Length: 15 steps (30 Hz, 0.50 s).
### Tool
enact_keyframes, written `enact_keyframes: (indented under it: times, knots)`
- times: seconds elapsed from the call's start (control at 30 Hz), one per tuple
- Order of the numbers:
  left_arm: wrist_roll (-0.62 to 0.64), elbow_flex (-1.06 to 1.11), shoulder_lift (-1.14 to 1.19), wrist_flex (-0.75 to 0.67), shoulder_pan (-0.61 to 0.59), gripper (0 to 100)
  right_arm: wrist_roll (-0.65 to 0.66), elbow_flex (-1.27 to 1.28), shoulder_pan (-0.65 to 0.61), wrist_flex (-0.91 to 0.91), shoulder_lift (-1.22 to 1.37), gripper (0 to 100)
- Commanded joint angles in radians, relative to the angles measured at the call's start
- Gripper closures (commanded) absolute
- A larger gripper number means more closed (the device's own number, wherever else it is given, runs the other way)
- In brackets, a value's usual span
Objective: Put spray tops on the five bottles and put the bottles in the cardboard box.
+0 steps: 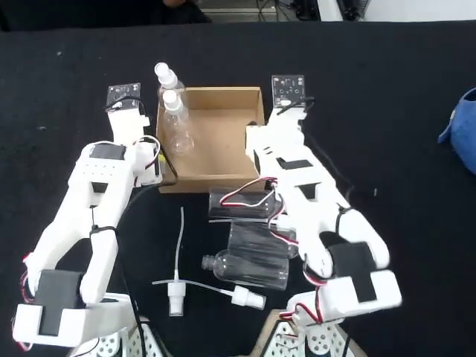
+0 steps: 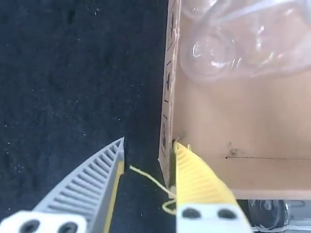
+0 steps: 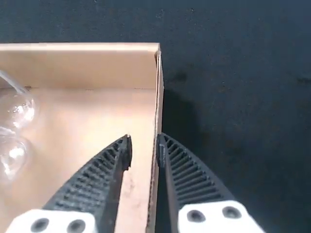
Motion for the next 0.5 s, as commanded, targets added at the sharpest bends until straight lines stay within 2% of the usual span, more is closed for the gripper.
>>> enact_keyframes:
  times: [0.0,0.1,0.23,0.47]
  knots:
    - [0.003,-0.09,-0.048,-0.005,-0.012,97,-0.002,0.013,0.035,-0.02,-0.145,91.7]
    - [0.003,-0.154,-0.048,0.04,-0.018,97,-0.002,0.067,0.035,-0.018,-0.24,91.7]
    - [0.003,-0.294,-0.048,0.195,-0.012,97,0.002,0.133,0.038,-0.015,-0.355,91.7]
    - [0.003,-0.476,-0.048,0.479,-0.045,97,0.11,0.153,0.117,0.172,-0.481,91.7]
